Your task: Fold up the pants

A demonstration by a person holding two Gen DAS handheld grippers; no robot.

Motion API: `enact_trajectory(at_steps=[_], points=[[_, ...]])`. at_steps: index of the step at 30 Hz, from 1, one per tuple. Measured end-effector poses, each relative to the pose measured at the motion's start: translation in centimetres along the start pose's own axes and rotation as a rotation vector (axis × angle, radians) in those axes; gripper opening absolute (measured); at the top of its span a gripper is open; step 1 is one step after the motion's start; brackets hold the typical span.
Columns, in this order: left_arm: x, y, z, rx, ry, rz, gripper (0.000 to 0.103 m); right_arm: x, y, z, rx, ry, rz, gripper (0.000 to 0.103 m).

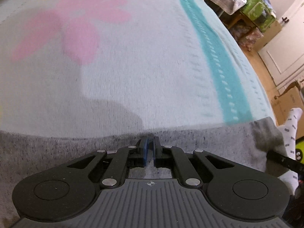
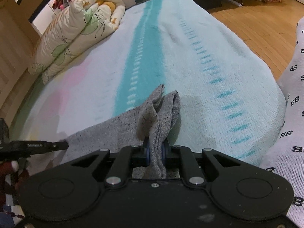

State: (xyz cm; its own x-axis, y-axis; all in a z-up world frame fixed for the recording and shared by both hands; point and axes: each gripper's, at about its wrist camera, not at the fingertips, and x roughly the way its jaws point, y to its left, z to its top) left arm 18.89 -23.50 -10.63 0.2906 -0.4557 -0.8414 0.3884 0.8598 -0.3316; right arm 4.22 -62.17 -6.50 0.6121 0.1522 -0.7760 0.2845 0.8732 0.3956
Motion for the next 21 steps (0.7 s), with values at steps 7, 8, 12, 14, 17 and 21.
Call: enact_trajectory(at_steps=[7,8,12,14,17,21], points=[[-3.9,-1.2,-4.8,0.131,0.000,-0.045,0.006,-0.4,0.2,0.0,-0.008,-0.032,-0.004,0.013],[-4.2,-1.3,-6.0,0.135,0.015,-0.064,0.006,-0.5,0.4,-0.1,-0.017,-0.036,-0.011,0.013],[-3.5,-1.4,-9.3,0.169,0.070,-0.085,0.006,-1.0,1.5,-0.2,-0.067,-0.045,-0.047,0.013],[-3.1,-1.1,-10.0,0.159,0.057,-0.099,0.006,-1.6,2.6,-0.2,-0.087,-0.045,-0.063,0.013],[-3.7,-0.4,-9.6,0.144,0.069,-0.128,0.006,-3.5,5.1,0.5,-0.123,-0.071,-0.075,0.013],[-5.9,2.5,-9.5,0.086,0.036,-0.124,0.006,-6.8,10.5,1.3,-0.182,-0.120,-0.037,0.013]])
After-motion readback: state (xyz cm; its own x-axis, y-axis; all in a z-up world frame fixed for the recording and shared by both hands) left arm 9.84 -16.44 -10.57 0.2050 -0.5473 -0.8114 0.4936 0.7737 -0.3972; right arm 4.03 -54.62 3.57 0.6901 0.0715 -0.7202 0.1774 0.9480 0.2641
